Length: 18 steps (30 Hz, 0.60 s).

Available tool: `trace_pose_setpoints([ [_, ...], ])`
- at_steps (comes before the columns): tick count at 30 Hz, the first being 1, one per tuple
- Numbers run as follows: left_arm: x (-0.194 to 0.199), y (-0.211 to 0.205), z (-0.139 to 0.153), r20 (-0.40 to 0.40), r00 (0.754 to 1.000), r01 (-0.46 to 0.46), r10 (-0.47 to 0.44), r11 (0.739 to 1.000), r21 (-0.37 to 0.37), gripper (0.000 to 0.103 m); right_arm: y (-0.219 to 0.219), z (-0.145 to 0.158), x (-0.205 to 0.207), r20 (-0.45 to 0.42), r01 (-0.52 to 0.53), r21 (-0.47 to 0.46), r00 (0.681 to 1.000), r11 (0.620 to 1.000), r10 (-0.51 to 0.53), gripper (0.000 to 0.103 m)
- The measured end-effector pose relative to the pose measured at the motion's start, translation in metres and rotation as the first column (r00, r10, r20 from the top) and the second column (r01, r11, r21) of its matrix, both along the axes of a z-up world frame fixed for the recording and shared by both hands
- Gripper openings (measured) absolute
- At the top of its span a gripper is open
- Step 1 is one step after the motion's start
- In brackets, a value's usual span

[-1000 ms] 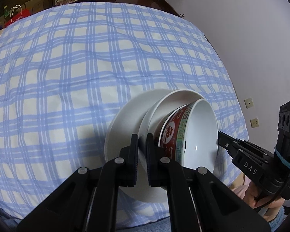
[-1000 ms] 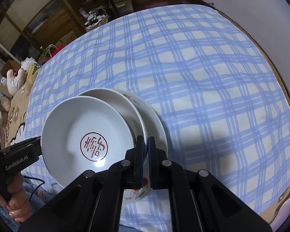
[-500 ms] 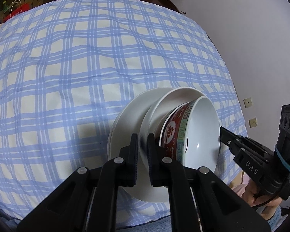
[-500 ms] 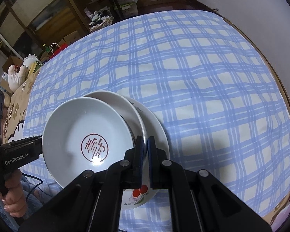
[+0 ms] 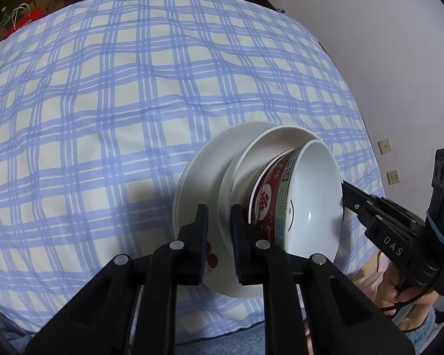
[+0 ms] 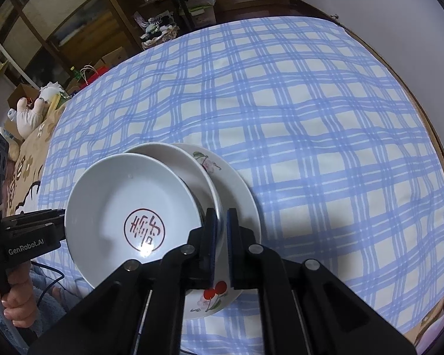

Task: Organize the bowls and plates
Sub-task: 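Lower the bowl stacks onto the cherry plates with both tools, then open both tools, releasing the bowl stacks on the plates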

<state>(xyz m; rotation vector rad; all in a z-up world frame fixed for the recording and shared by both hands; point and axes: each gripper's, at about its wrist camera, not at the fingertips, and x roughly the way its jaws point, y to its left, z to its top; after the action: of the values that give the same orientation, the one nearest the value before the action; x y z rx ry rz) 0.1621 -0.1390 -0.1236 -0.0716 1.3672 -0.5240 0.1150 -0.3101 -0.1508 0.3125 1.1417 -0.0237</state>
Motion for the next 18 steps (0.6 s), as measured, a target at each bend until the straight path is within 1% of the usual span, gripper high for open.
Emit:
trace_pose_setpoints([
  [2, 0.001, 0.000, 0.000, -0.010, 1.000, 0.008, -0.008, 1.000, 0.009, 0.018, 0.000, 0.000, 0.000, -0.004, -0.008, 0.001, 1.000, 1.000, 0.008, 0.013],
  [4, 0.001, -0.002, -0.001, -0.015, 1.000, 0.017, -0.017, 1.000, 0.024, 0.020, -0.001, 0.000, 0.001, -0.016, -0.010, 0.000, 1.000, 1.000, 0.010, 0.016],
  [6, 0.001, -0.003, 0.001, -0.013, 0.999, 0.031, -0.031, 0.998, 0.052, 0.023, -0.001, 0.000, 0.002, -0.029, -0.018, 0.003, 0.999, 1.000, 0.018, 0.017],
  [9, 0.002, 0.001, 0.002, -0.003, 1.000, 0.023, -0.023, 0.998, 0.066, 0.030, -0.005, 0.000, 0.003, -0.040, -0.022, 0.016, 0.999, 1.000, 0.022, 0.018],
  [10, 0.002, 0.002, 0.005, 0.010, 1.000, 0.019, -0.020, 0.997, 0.078, 0.035, -0.006, 0.000, 0.003, -0.036, -0.018, 0.022, 0.999, 1.000, 0.019, 0.020],
  [11, 0.001, 0.004, 0.008, 0.033, 0.999, 0.016, -0.019, 0.996, 0.092, 0.043, -0.009, 0.004, 0.002, -0.018, -0.008, 0.021, 1.000, 1.000, 0.009, 0.024],
  [12, 0.001, 0.006, 0.015, 0.080, 0.997, 0.006, -0.015, 0.994, 0.112, 0.048, -0.012, 0.009, 0.001, 0.003, 0.007, 0.008, 1.000, 1.000, -0.007, 0.033],
  [13, 0.000, 0.009, 0.022, 0.121, 0.993, -0.006, -0.008, 0.993, 0.117, 0.059, -0.014, 0.013, 0.000, 0.014, 0.014, 0.000, 1.000, 1.000, -0.014, 0.041],
  [14, 0.001, 0.012, 0.027, 0.137, 0.991, -0.011, -0.005, 0.994, 0.111, 0.065, -0.018, 0.019, 0.000, 0.032, 0.019, -0.006, 0.999, 1.000, -0.019, 0.042],
  [16, 0.002, 0.020, 0.036, 0.150, 0.989, -0.027, 0.014, 0.996, 0.090, 0.066, -0.022, 0.027, -0.001, 0.045, 0.020, 0.000, 0.999, 1.000, -0.020, 0.043],
  [17, 0.002, 0.023, 0.040, 0.162, 0.986, -0.041, 0.025, 0.995, 0.093, 0.067, -0.025, 0.033, -0.003, 0.055, 0.024, 0.000, 0.998, 1.000, -0.024, 0.043],
  [18, 0.002, 0.028, 0.044, 0.182, 0.982, -0.060, 0.041, 0.993, 0.102, 0.068, -0.027, 0.039, -0.006, 0.068, 0.028, -0.004, 0.997, 1.000, -0.028, 0.047],
])
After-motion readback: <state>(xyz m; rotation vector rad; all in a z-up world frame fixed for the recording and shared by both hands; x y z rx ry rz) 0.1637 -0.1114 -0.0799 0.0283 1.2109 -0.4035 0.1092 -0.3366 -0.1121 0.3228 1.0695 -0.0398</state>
